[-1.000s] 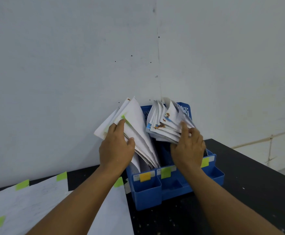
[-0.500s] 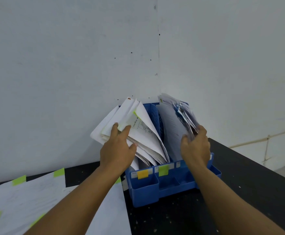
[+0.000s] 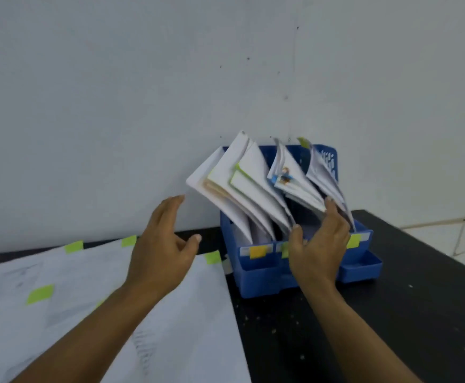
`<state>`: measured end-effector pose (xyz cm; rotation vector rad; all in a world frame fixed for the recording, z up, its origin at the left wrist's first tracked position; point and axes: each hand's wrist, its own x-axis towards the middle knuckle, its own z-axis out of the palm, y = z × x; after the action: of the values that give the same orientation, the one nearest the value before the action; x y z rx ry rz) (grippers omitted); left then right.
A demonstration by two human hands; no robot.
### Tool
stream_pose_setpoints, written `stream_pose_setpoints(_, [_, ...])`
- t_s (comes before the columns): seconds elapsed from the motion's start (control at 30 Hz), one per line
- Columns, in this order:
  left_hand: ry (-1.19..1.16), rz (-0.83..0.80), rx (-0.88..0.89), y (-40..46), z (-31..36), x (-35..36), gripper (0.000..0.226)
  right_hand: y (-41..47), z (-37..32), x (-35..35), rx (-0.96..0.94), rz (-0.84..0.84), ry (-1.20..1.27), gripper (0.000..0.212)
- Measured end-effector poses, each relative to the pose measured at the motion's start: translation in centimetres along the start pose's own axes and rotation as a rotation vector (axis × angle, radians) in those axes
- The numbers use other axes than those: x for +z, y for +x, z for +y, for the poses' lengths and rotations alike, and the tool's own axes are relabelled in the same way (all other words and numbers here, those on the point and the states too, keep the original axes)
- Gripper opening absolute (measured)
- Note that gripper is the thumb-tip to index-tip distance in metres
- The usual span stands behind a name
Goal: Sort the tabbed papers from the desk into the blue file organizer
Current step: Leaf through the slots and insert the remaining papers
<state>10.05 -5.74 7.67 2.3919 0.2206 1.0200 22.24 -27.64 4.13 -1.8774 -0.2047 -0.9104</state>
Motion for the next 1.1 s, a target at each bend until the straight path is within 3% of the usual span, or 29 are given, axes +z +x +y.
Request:
stream_pose_setpoints(0.13, [0.006, -0.016, -0.191, -2.5, -3.0, -2.1, 0.036, -3.8, -3.3, 0.2, -0.138, -0.099, 0.199, 0.047])
stream_pose_setpoints(0.2, [0.060, -0.058, -0.269, -4.3, -4.8, -2.5, 0.025, -6.1, -4.7, 0.9, -0.211, -0.244, 0.224, 0.029])
stream_pose_setpoints(0.3, [0.152, -0.168, -0.338, -7.0, -6.6, -2.3, 0.027, -9.2, -5.8, 1.8, -0.191, -0.541, 0.068, 0.012])
stream_pose_setpoints(0.47, [0.307, -0.225, -0.370, -10.0, -7.8, -1.8, 0.042, -11.5, -6.2, 1.5, -0.198, -0.851, -0.518, 0.042])
stream_pose_setpoints(0.63, [0.429, -0.365, -0.386, -10.8, -8.3, -1.0, 0.057, -12.5, -5.8, 1.0, -0.185, -0.935, -0.763, 0.064])
stream_pose_setpoints(0.9, [0.464, -0.411, -0.364, -11.2, -7.9, -0.8, 0.053, -12.3, -6.0, 1.4, -0.066, -0.934, -0.658, 0.059])
stream_pose_setpoints(1.1, [0.445, -0.406, -0.352, -11.2, -7.7, -0.8, 0.053, -12.5, -5.9, 2.1, -0.104, -0.942, -0.686, 0.057])
